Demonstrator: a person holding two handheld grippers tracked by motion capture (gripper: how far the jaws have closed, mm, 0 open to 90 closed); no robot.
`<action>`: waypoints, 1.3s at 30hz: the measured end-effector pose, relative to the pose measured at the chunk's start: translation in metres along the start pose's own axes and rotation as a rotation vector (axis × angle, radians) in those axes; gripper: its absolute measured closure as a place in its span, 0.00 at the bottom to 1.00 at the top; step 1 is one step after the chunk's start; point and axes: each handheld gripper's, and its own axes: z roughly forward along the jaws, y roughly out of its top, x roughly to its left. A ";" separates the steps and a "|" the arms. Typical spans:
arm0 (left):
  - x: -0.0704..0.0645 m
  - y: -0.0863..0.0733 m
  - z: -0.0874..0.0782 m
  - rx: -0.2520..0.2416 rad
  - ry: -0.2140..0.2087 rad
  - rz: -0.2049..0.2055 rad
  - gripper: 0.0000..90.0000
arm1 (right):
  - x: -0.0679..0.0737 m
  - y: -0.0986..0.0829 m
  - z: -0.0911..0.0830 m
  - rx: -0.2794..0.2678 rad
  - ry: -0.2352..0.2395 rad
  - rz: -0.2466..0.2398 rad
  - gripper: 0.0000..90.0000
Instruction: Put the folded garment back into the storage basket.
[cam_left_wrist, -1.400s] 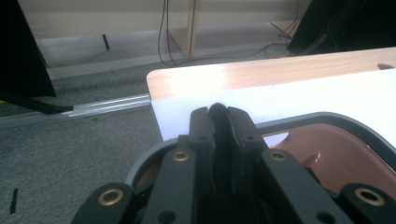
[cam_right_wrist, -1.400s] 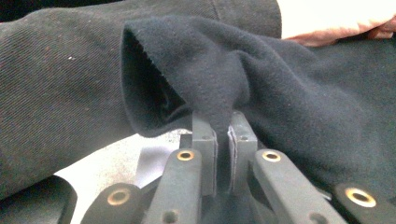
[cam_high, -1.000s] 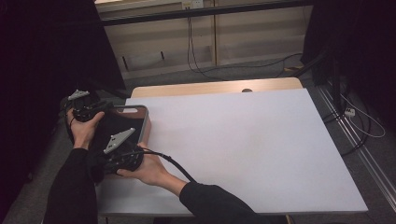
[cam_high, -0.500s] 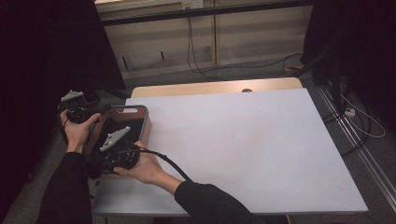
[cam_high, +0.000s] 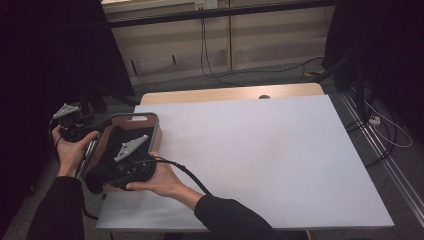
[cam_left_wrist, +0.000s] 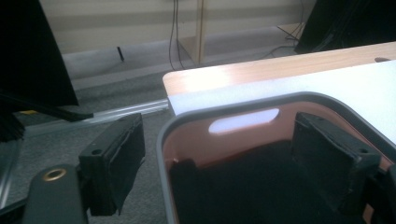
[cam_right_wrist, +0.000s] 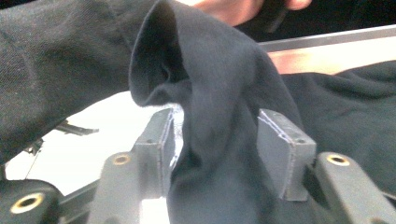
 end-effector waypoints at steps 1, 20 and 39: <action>-0.002 -0.002 -0.003 0.000 -0.004 0.004 0.19 | 0.000 0.000 0.000 0.000 0.000 0.000 0.50; -0.034 -0.046 -0.068 -0.013 -0.045 0.030 0.16 | -0.001 -0.023 -0.017 0.063 -0.045 -0.035 0.65; -0.056 -0.077 -0.124 -0.038 -0.062 -0.030 0.20 | -0.003 -0.017 -0.018 0.052 -0.032 -0.037 0.97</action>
